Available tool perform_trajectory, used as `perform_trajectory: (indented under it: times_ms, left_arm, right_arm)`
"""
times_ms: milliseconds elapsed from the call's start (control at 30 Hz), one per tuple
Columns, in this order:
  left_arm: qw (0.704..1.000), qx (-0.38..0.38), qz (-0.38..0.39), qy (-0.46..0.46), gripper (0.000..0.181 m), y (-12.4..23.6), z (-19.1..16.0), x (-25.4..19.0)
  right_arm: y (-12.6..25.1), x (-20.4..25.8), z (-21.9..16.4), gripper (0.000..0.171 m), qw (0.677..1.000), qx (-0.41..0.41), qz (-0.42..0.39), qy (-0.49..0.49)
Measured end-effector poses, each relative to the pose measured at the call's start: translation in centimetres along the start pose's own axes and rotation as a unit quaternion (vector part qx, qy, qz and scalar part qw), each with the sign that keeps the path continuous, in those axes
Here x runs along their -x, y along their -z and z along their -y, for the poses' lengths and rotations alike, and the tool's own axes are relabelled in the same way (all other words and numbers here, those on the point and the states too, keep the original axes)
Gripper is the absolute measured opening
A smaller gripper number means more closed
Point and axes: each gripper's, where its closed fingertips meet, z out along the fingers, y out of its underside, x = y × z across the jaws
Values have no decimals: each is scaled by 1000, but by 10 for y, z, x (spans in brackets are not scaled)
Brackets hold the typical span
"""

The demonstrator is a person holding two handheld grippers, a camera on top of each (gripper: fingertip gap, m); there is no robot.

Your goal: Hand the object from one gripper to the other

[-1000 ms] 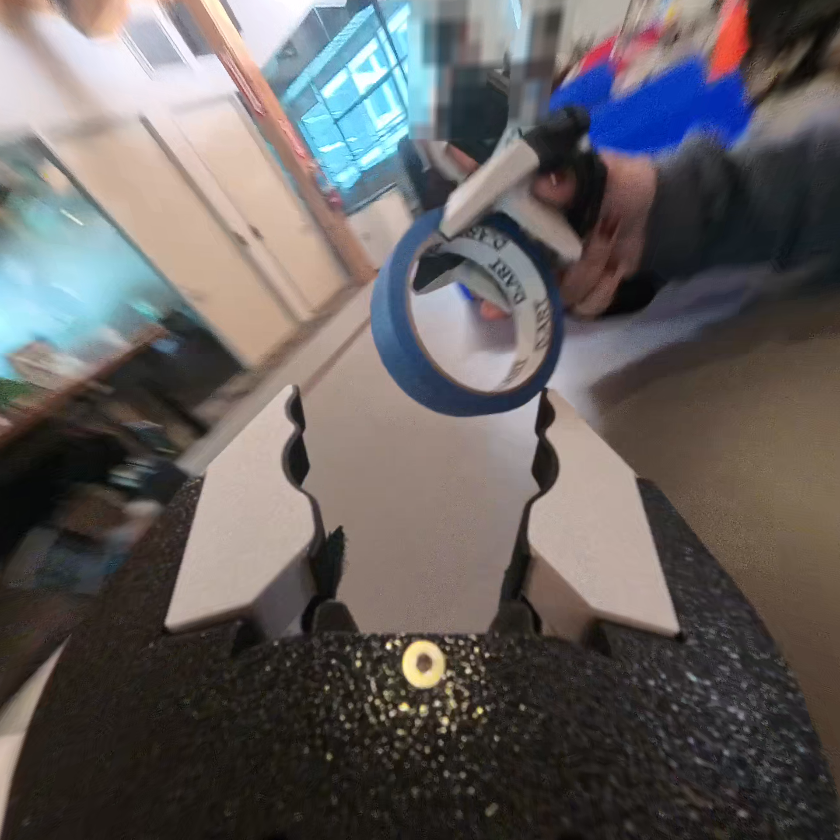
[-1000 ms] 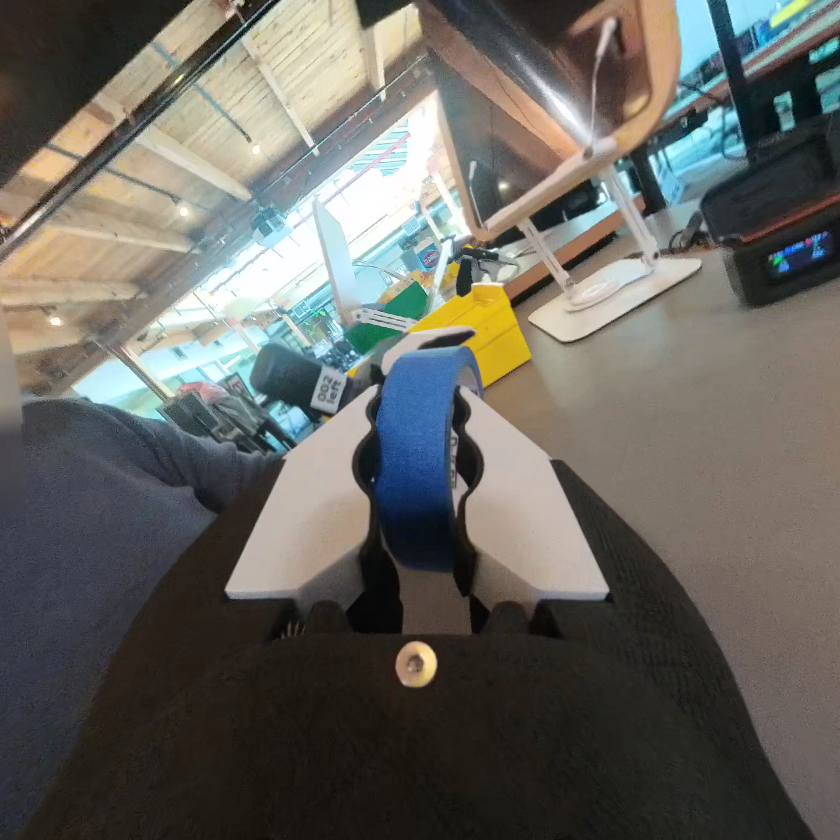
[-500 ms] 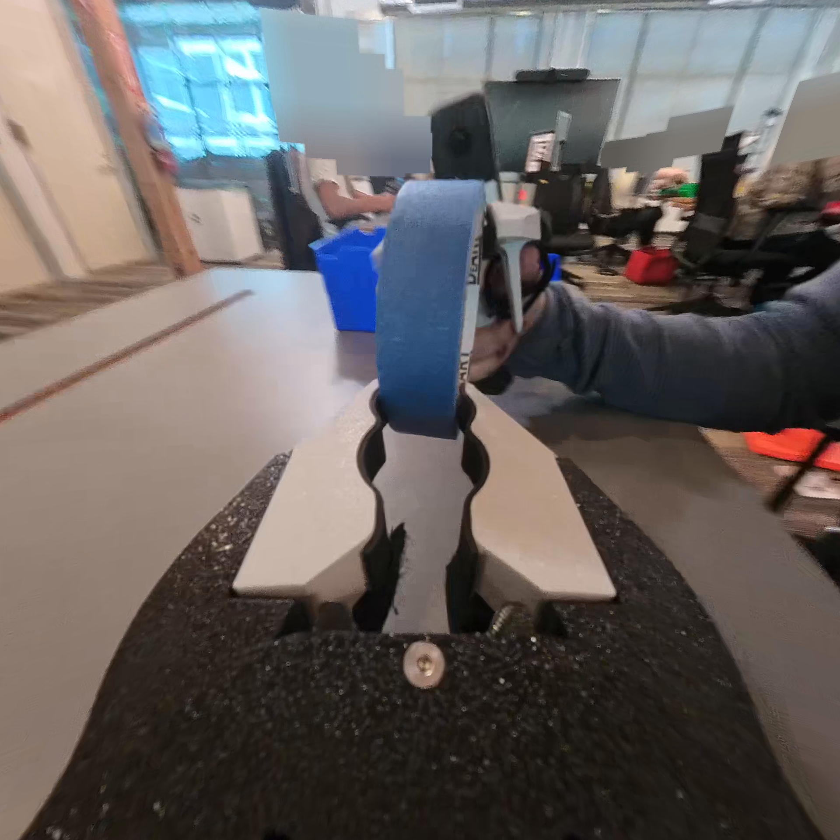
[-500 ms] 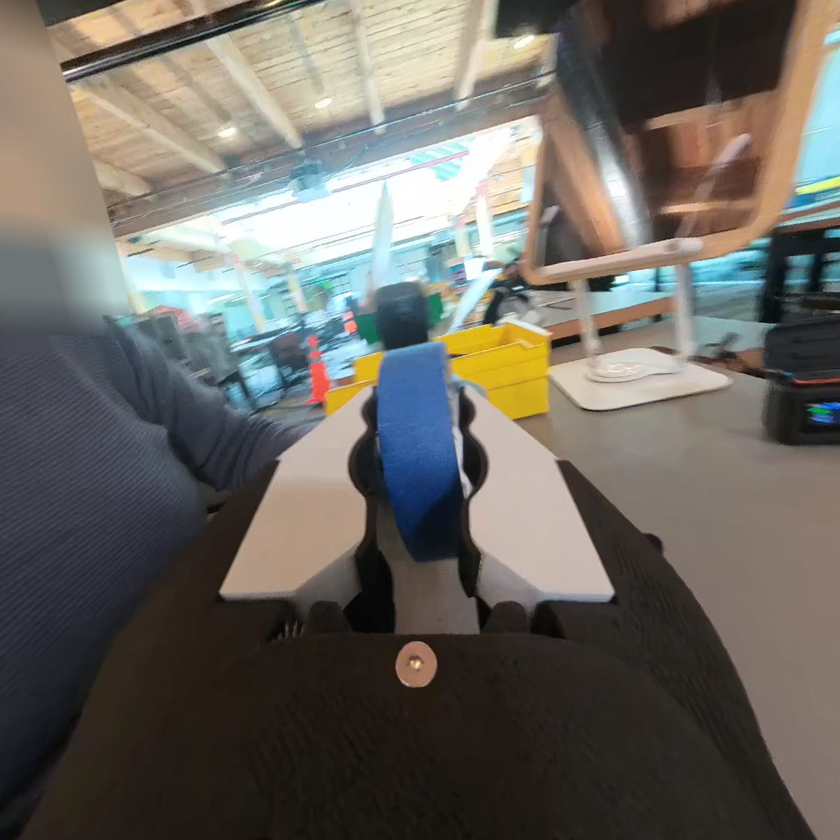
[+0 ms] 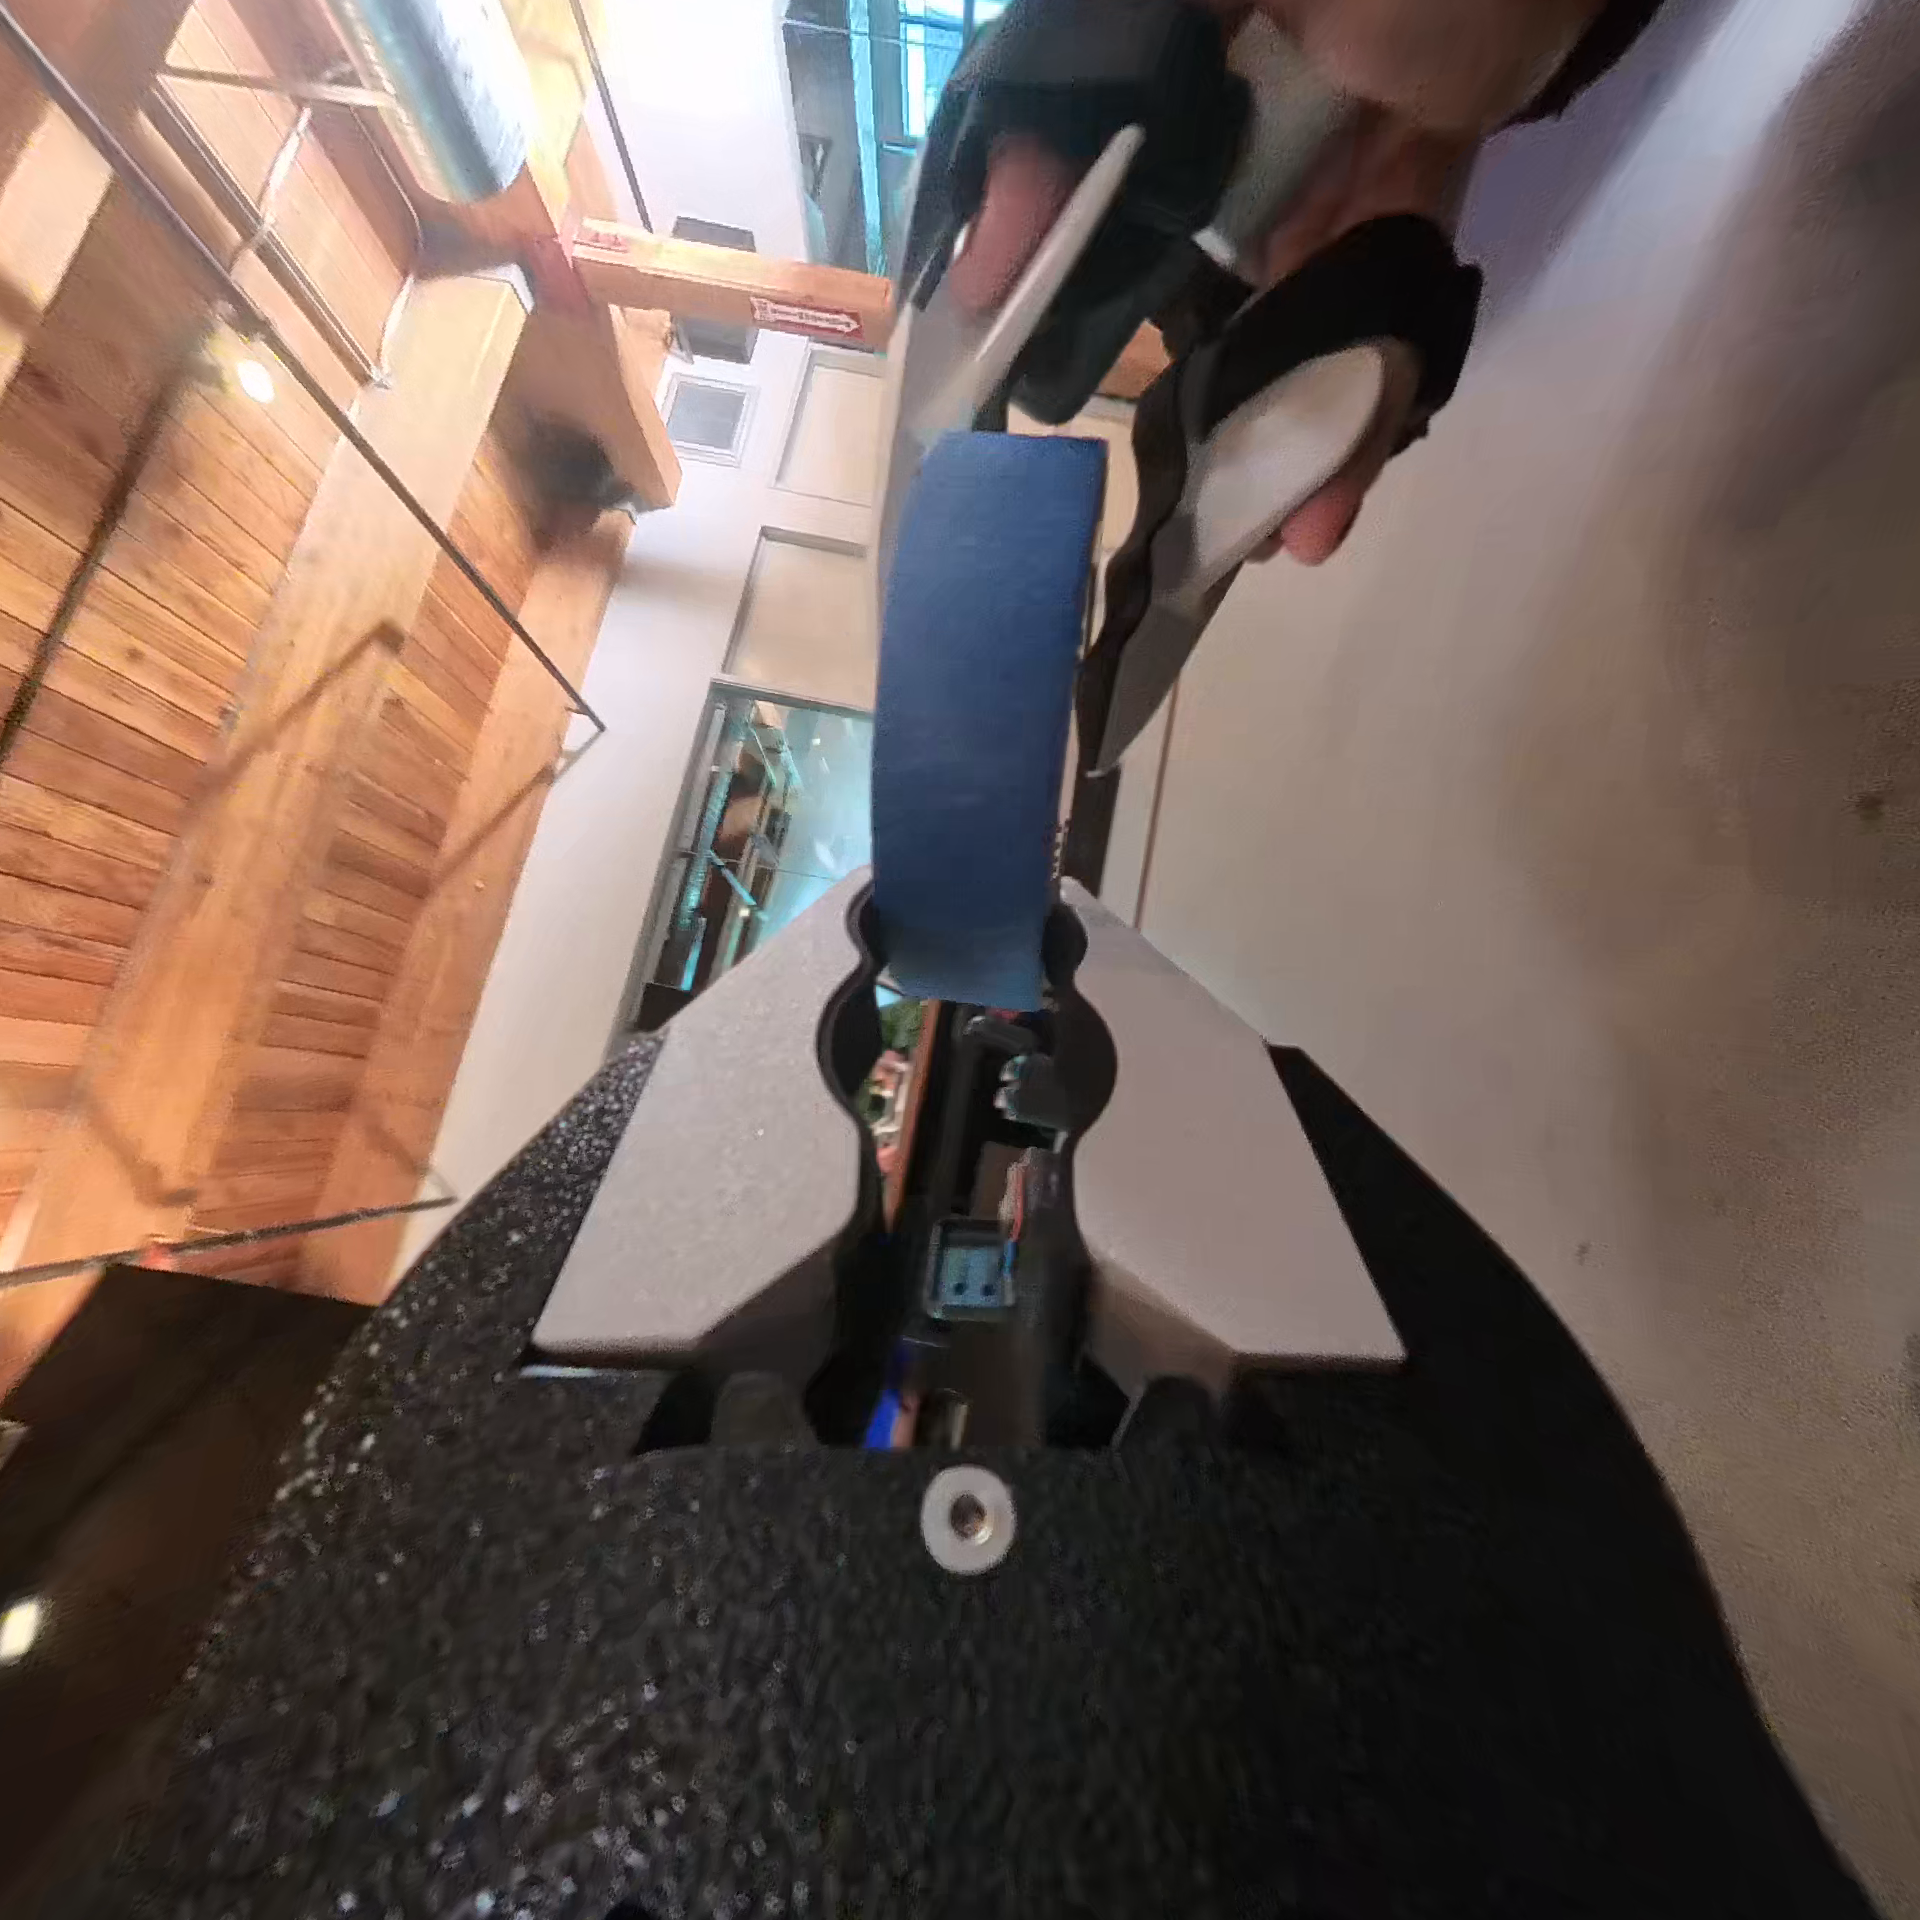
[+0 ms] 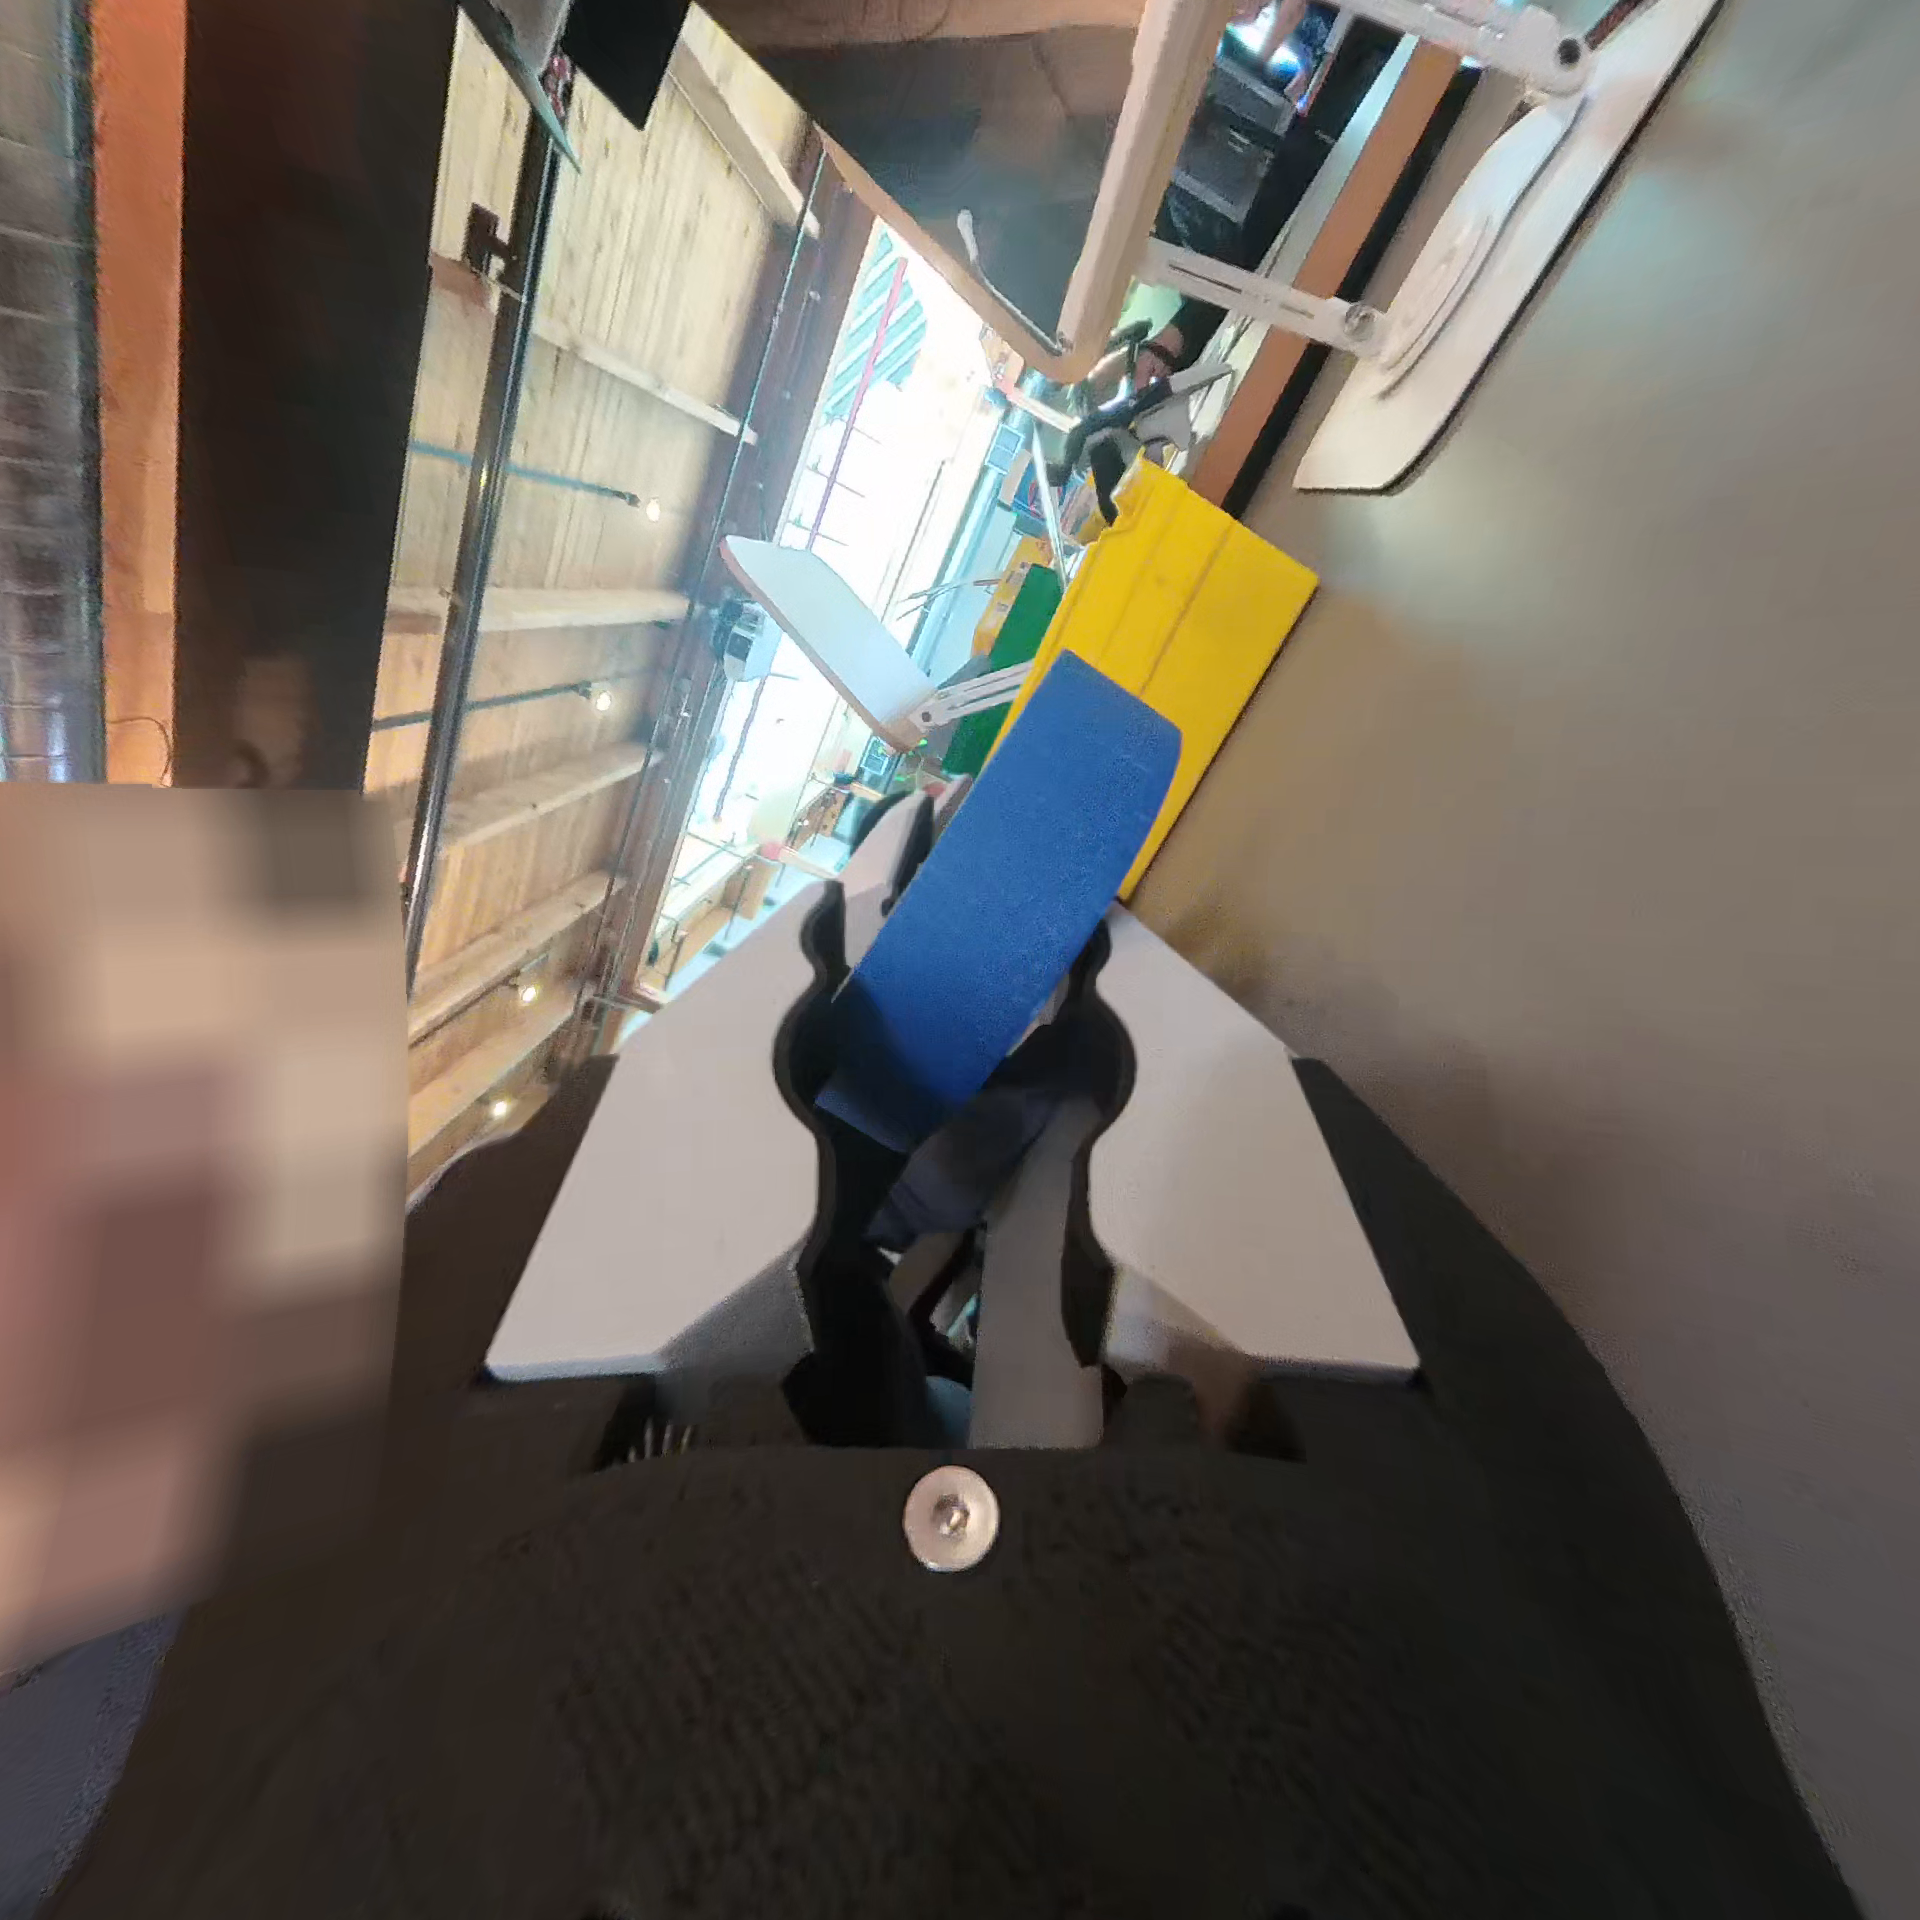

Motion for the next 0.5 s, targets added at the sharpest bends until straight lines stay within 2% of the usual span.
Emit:
perform_trajectory:
  times_ms: [67, 100, 167, 233, 300, 367, 433, 467, 500]
  left_arm:
    - [996, -10, -35, 79, 33, -2, 1, -5]
    - [989, -18, -63, 136, 42, -2, 3, -9]
    - [962, -47, -119, 242, 59, 0, 8, -14]
    - [914, -63, -171, 362, 80, 2, 11, -16]
    - [851, -77, -197, 480, 100, 1, 9, -8]
    - [772, -102, -231, 584, 104, 3, 10, -1]
    - [698, -129, -274, 649, 95, 8, 16, 1]
    - [682, -135, -283, 660, 84, 9, 17, 2]
    - [687, -136, -277, 658, 71, 9, 16, 2]
  right_arm:
    - [1, -2, 1, 38, 999, 4, -14, 34]
    - [2, -1, 3, 34, 998, 0, -18, 55]
    - [3, 3, 6, 28, 995, -9, -23, 96]
    - [5, 5, 7, 26, 987, -7, -37, 154]
    - [6, 13, 4, 24, 976, -3, -34, 214]
    - [4, 24, -5, 24, 957, 14, -24, 290]
    - [0, 35, -14, 24, 937, 22, -10, 349]
    - [-2, 38, -17, 24, 930, 27, -11, 365]
    - [-4, 38, -20, 24, 922, 32, -15, 386]
